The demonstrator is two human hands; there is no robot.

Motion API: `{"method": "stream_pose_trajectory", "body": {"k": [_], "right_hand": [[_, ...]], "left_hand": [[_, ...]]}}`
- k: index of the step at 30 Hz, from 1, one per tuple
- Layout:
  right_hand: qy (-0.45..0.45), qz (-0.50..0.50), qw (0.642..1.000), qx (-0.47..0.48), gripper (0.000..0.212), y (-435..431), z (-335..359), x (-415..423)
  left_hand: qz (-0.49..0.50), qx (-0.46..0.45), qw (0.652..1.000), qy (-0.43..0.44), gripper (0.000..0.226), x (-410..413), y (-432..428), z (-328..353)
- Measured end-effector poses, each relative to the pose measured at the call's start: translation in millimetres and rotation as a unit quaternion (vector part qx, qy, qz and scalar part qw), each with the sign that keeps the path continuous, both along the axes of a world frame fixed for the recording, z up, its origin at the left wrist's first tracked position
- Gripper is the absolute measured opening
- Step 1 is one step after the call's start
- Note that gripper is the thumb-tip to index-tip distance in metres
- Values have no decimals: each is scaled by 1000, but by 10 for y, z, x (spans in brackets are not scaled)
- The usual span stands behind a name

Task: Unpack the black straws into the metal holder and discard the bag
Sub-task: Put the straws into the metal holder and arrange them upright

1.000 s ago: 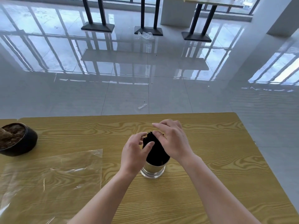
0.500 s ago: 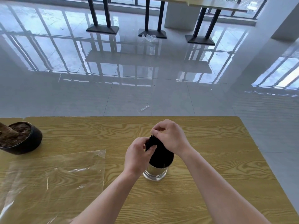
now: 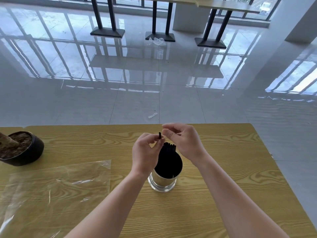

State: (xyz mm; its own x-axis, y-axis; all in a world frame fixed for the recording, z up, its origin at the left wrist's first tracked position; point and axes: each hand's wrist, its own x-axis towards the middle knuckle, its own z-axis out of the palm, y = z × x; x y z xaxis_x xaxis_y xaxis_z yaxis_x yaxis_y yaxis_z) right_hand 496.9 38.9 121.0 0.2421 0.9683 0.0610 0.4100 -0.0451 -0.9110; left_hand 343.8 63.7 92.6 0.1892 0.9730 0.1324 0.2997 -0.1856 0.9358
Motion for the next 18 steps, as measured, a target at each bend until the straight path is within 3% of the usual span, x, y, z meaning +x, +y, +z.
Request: {"method": "stream_pose_trajectory", "body": {"k": [5, 13, 16, 18], "right_hand": [[21, -99, 994, 35, 10, -178, -52, 91], [14, -89, 996, 10, 14, -356, -141, 2], [-6, -89, 996, 23, 26, -368, -114, -61], [33, -102, 994, 29, 38, -375, -59, -127]], "left_hand": [[38, 29, 997, -55, 9, -49, 146, 204], [78, -54, 979, -181, 6, -218, 162, 490], [122, -57, 955, -263, 4, -379, 173, 643], [138, -117, 919, -351, 7, -454, 160, 692]]}}
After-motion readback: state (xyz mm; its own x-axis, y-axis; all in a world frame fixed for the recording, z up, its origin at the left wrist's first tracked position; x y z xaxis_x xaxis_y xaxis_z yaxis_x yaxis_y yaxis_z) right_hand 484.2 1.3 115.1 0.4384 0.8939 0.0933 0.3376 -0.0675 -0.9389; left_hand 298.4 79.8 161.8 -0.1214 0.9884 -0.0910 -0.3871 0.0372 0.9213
